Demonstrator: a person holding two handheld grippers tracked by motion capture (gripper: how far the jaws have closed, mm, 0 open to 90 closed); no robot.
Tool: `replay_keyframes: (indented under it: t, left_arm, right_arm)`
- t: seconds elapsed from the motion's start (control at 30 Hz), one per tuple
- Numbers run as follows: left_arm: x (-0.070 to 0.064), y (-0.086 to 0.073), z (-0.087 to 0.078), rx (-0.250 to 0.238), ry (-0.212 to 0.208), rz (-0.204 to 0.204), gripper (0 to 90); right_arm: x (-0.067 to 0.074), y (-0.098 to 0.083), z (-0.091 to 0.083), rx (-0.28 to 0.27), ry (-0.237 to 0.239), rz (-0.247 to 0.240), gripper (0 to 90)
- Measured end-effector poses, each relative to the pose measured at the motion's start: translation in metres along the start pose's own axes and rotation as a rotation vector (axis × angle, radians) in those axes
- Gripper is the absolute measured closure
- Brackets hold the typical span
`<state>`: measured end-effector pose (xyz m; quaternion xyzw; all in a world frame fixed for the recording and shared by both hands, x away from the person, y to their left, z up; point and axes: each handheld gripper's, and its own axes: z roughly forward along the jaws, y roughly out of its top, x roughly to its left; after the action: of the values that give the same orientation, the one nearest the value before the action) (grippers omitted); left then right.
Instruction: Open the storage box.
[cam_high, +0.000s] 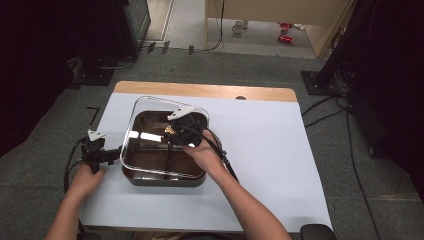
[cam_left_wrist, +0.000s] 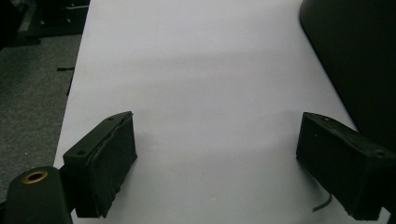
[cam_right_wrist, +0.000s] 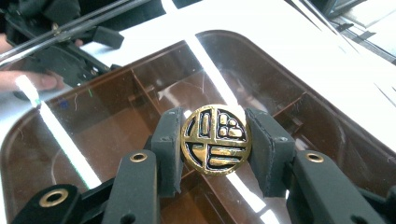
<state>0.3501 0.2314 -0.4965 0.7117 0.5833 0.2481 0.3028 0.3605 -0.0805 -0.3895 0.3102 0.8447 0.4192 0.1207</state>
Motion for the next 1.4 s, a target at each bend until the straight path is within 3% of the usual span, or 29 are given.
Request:
replay_keyframes:
  t: [0.27,0.5,1.13,1.4]
  left_arm:
    - [0.000,0.000,0.000,-0.001,0.000,-0.001,11.9]
    - [0.000,0.000,0.000,0.001,0.000,0.002,11.9]
    - [0.000,0.000,0.000,0.002,0.001,0.004,11.9]
    - [0.000,0.000,0.000,0.001,0.001,0.003,11.9]
  right_arm:
    - [-0.008,0.010,-0.025,-0.037,-0.032,-0.015,58.7]
    - [-0.025,0.008,-0.043,-0.019,-0.082,-0.015,58.7]
    - [-0.109,-0.058,-0.099,0.026,-0.231,0.107,58.6]
    - [-0.146,-0.091,-0.117,0.070,-0.301,0.168,58.6]
